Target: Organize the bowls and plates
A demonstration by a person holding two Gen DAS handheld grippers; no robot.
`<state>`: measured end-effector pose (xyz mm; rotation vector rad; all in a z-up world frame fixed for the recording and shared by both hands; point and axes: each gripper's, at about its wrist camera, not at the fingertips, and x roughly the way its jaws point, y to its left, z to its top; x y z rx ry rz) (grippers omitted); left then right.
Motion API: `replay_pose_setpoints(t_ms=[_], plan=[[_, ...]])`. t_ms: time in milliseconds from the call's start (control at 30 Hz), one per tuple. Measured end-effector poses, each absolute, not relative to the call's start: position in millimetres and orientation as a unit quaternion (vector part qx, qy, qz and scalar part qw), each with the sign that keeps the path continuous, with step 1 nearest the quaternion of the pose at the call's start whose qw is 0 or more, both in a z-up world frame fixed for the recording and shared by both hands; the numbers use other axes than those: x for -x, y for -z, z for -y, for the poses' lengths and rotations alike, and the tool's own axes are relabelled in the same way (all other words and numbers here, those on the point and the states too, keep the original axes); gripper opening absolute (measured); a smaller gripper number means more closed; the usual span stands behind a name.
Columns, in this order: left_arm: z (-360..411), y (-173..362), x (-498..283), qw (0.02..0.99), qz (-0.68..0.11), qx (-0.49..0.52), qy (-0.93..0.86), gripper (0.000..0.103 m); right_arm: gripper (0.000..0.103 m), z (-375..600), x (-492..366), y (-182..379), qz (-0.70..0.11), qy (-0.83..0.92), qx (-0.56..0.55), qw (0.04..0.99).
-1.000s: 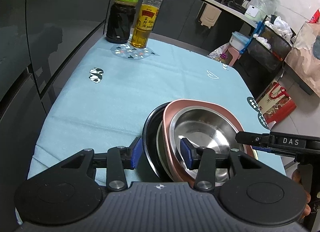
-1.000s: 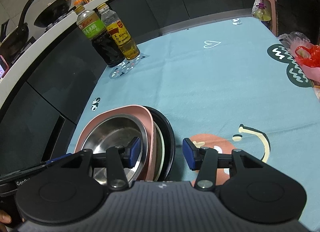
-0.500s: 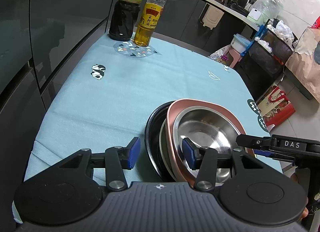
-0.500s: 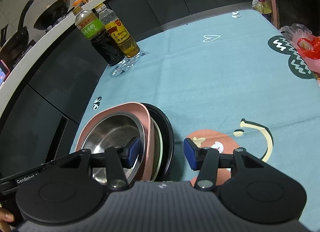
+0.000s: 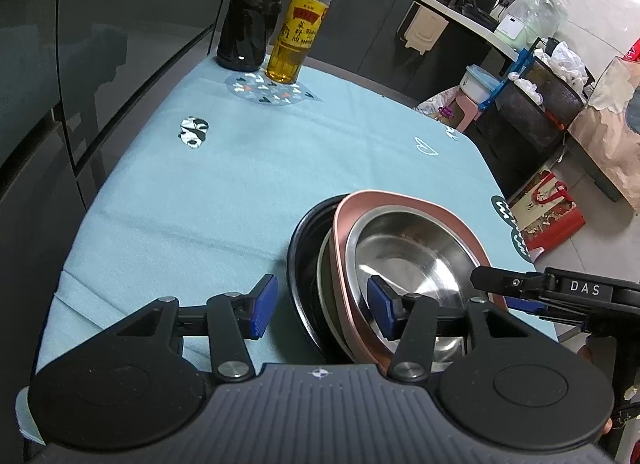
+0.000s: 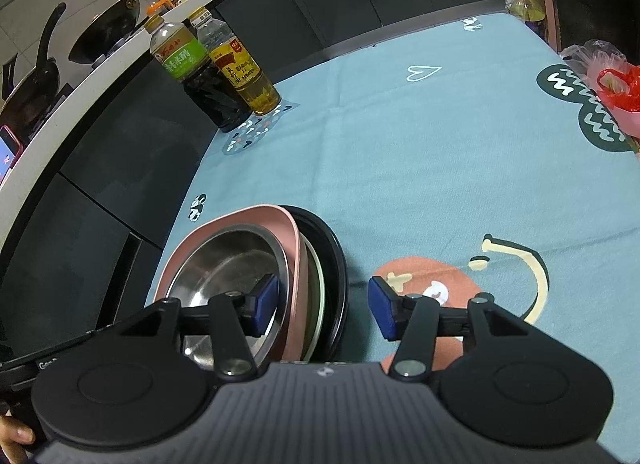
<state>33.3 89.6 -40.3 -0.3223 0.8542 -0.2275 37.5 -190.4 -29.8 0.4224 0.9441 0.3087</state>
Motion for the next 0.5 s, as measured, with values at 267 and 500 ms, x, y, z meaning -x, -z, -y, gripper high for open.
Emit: replay_pose_setpoints(t_ms=[267, 500], plan=[[-89, 49, -37, 0.885, -0.42, 0.166, 0.114, 0.05, 0.044, 188, -41, 37, -0.463, -0.153, -0.202, 0.849], [-82, 60, -46, 0.876, -0.436, 0.164, 0.123, 0.053, 0.047, 182, -49, 47, -0.479, -0.16, -0.206, 0.838]])
